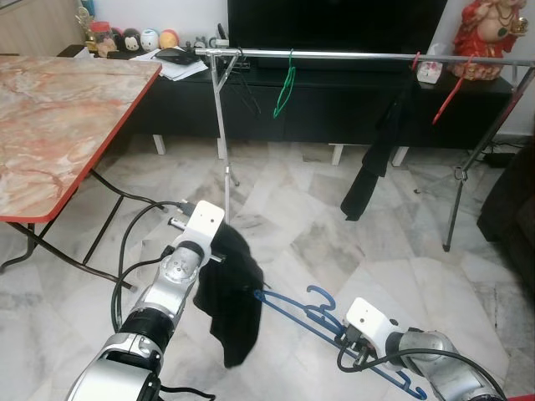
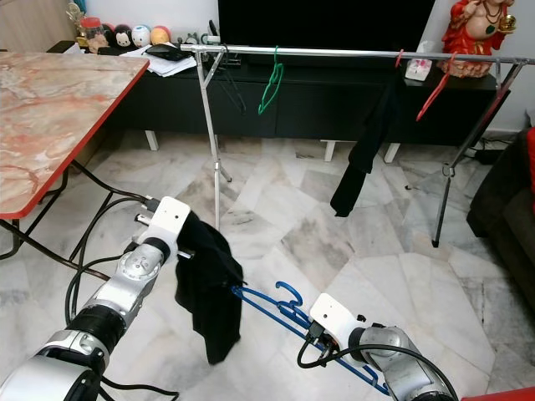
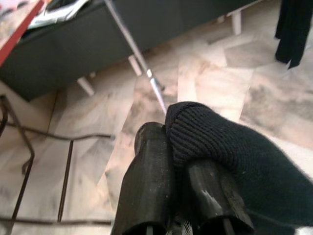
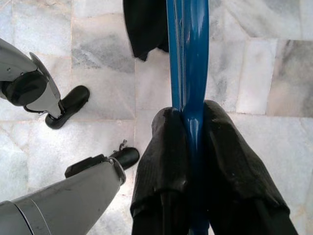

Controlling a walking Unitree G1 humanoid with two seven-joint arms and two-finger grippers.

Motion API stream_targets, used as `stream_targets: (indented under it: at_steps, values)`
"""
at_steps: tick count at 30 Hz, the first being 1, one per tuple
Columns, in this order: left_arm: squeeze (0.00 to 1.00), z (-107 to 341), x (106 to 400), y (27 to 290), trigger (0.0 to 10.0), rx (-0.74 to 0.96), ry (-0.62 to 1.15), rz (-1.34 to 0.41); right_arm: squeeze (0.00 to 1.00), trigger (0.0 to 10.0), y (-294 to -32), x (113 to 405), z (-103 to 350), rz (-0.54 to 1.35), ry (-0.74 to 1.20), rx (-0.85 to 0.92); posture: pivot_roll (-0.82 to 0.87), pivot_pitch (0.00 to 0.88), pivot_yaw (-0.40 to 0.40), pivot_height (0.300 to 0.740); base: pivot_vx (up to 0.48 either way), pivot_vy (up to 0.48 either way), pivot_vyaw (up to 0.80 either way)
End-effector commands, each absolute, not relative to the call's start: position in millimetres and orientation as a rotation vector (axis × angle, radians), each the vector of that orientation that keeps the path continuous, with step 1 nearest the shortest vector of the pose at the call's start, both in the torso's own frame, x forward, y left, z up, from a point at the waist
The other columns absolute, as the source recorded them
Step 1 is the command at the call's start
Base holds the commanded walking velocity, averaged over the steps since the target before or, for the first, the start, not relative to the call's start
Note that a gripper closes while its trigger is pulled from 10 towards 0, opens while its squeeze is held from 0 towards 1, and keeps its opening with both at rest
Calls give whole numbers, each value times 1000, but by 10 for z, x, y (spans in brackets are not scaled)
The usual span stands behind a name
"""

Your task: Hang hanger

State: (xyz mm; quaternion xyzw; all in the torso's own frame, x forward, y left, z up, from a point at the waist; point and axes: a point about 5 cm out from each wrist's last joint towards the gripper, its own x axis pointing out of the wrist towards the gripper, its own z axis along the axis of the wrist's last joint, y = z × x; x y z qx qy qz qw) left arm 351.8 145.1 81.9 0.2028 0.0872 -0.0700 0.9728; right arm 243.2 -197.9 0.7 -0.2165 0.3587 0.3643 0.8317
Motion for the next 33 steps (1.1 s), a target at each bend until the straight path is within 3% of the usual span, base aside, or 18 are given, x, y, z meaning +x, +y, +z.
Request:
stream_targets:
  at_steps: [1, 3, 4, 5, 6, 10, 11, 16, 26, 33]
  values:
    - [0, 741, 3480, 1509, 3137, 427, 208, -118, 0, 0, -1971, 2454, 57, 768, 727, -463, -75, 0, -51, 740, 0, 0, 0]
    - [0, 649, 3409, 1557, 9686, 423, 226, -103, 0, 0, -1975, 2455, 74, 735, 707, -449, -76, 0, -50, 740, 0, 0, 0]
    - [0, 630, 3390, 1568, 10000, 423, 226, -102, 0, 471, -1979, 2460, 77, 719, 700, -445, -76, 0, -50, 740, 0, 0, 0]
    - [0, 617, 3367, 1571, 10000, 416, 213, -103, 0, 6549, -1988, 2482, 82, 682, 680, -443, -73, 0, -50, 740, 0, 0, 0]
    - [0, 611, 3330, 1563, 10000, 394, 186, -104, 0, 10000, -2016, 2533, 84, 587, 647, -419, -71, 0, -50, 740, 0, 0, 0]
    - [0, 603, 3265, 1538, 10000, 315, 146, -95, 0, 10000, -2080, 2612, 68, 387, 595, -359, -70, 0, -49, 740, 0, 0, 0]
    - [0, 599, 3207, 1533, 10000, 287, 118, -89, 0, 10000, -2121, 2635, 49, 252, 557, -322, -72, 0, -47, 740, 0, 0, 0]
    - [0, 635, 3044, 1548, 10000, 220, 33, -67, 0, 10000, -2150, 2535, -45, -91, 450, -36, -60, 0, -44, 740, 0, 0, 0]
    - [0, 817, 2922, 1621, 10000, 155, -63, -26, 0, 10000, -2117, 2245, -26, -204, 302, -57, -74, 0, -45, 740, 0, 0, 0]
    - [0, 988, 2781, 1590, 10000, 121, -115, -25, 0, 10000, -2006, 2004, 4, -229, 238, 32, -90, 0, -44, 740, 0, 0, 0]
